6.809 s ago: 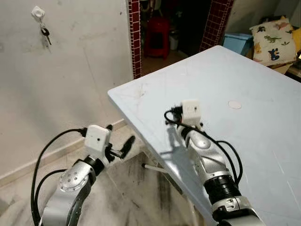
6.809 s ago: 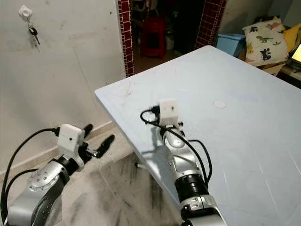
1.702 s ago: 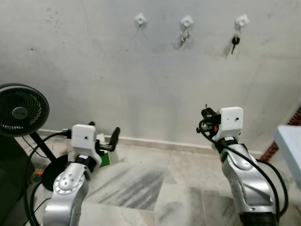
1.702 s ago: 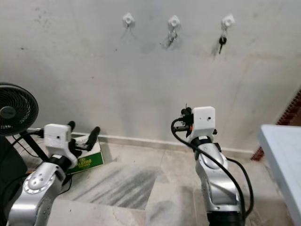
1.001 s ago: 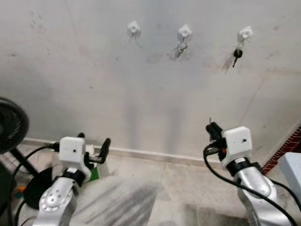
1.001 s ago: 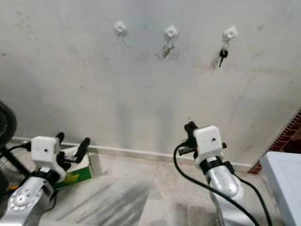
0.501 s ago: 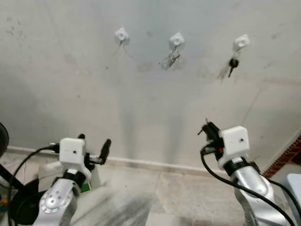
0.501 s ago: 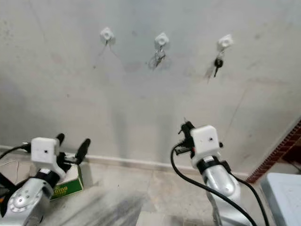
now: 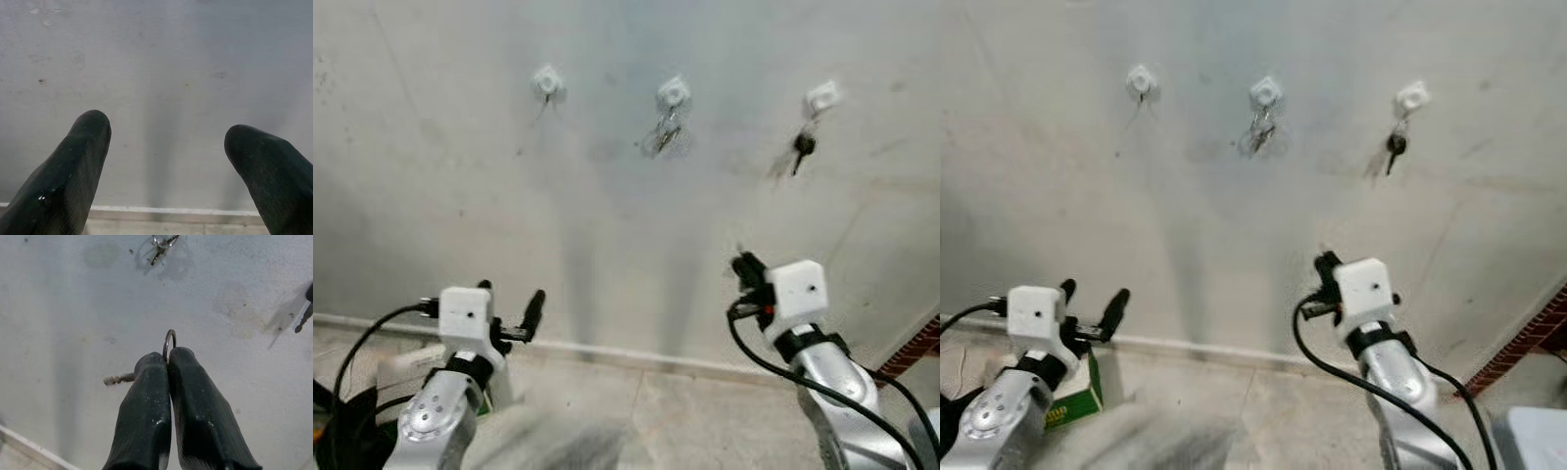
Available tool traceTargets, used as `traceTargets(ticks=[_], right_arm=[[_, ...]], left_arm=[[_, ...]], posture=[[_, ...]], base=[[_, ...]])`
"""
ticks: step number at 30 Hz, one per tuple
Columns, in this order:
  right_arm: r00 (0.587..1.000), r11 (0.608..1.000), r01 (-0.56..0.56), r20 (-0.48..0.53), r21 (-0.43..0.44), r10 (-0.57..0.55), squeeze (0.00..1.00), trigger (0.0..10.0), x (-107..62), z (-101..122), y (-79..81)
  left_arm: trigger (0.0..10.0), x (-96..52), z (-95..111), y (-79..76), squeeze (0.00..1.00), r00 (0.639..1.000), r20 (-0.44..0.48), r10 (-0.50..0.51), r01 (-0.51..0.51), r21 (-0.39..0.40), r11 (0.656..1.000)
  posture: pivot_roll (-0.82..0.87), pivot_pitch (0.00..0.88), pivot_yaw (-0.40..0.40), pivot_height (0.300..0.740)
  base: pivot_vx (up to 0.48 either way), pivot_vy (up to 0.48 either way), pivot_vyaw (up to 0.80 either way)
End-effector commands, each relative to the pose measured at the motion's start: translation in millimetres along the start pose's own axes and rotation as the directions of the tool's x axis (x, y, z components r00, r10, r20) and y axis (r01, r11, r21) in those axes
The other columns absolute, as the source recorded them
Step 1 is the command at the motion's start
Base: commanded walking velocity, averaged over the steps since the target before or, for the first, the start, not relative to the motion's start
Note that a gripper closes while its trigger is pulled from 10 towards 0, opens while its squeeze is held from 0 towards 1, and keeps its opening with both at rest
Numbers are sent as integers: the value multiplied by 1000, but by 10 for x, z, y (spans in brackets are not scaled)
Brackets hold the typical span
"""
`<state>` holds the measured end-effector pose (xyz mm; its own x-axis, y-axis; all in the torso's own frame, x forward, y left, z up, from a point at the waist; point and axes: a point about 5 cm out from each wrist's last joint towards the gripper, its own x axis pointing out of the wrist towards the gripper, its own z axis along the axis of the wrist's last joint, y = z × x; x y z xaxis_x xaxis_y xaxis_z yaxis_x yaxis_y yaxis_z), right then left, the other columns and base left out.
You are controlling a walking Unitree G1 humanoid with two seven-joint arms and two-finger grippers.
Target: Hang keys on a hook
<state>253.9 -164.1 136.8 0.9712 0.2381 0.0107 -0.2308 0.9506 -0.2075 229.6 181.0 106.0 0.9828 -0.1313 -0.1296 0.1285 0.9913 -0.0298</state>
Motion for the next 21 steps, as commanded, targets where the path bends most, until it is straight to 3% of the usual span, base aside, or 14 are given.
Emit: traceTargets(ticks=[1,21], right_arm=[[1000,1000,8,2,-4,-8,0,10000,0,19,-27],[1000,1000,8,13,-1,-8,0,10000,53,54,-2]], left_arm=[[10000,0,6,-2,0,1000,-7,-4,4,20,1000],[10000,34,18,16,0,1000,-7,0,0,21,1000]], posture=[[55,0,11,740],[57,0,16,740]], base=[[0,480,0],[0,450,0]])
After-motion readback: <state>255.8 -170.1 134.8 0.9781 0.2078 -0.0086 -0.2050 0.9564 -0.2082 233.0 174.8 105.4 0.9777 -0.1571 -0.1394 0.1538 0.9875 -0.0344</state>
